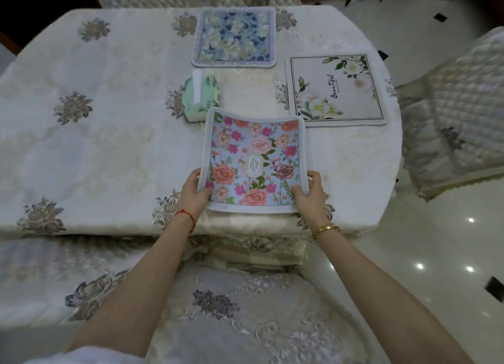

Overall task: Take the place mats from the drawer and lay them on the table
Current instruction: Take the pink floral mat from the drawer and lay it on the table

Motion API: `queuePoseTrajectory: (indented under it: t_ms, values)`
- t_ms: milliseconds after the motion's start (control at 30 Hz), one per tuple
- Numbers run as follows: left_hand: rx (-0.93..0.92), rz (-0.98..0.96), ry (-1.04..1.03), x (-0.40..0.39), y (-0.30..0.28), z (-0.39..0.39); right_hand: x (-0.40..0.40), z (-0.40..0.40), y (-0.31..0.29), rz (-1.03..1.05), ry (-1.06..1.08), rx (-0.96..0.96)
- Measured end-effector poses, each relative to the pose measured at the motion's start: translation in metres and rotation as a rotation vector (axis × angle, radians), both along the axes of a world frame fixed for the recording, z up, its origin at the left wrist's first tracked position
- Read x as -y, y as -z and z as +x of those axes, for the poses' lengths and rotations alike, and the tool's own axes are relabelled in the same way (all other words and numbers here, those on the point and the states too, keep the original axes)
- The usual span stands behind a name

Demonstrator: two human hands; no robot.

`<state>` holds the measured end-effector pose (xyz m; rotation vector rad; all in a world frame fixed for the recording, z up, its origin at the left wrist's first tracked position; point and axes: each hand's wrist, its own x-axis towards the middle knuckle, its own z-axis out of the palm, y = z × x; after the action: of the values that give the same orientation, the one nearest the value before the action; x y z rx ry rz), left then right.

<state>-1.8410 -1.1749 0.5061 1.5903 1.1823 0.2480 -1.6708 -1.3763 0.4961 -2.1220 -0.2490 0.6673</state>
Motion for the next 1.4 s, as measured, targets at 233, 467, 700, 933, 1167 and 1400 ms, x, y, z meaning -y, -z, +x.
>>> queuePoseTrajectory:
  t_ms: [233,467,700,933,1167,1400]
  values:
    - [0.024,-0.005,-0.022,-0.007,0.014,-0.009,-0.004,-0.011,0.008,-0.013,0.061,0.029]
    - [0.070,-0.016,0.023,-0.009,0.020,-0.020,-0.006,-0.022,0.011,-0.017,0.067,0.042]
    - [0.054,0.021,0.063,-0.006,0.019,-0.033,-0.002,-0.032,0.012,-0.031,0.057,0.045]
    - [0.052,0.029,0.065,-0.003,0.024,-0.041,-0.001,-0.039,0.013,0.002,0.053,0.008]
    - [0.040,0.059,0.047,-0.003,0.027,-0.043,-0.003,-0.037,0.012,-0.029,-0.031,0.058]
    - [-0.002,0.104,0.013,-0.013,0.031,-0.049,-0.014,-0.039,0.018,-0.015,-0.058,0.062]
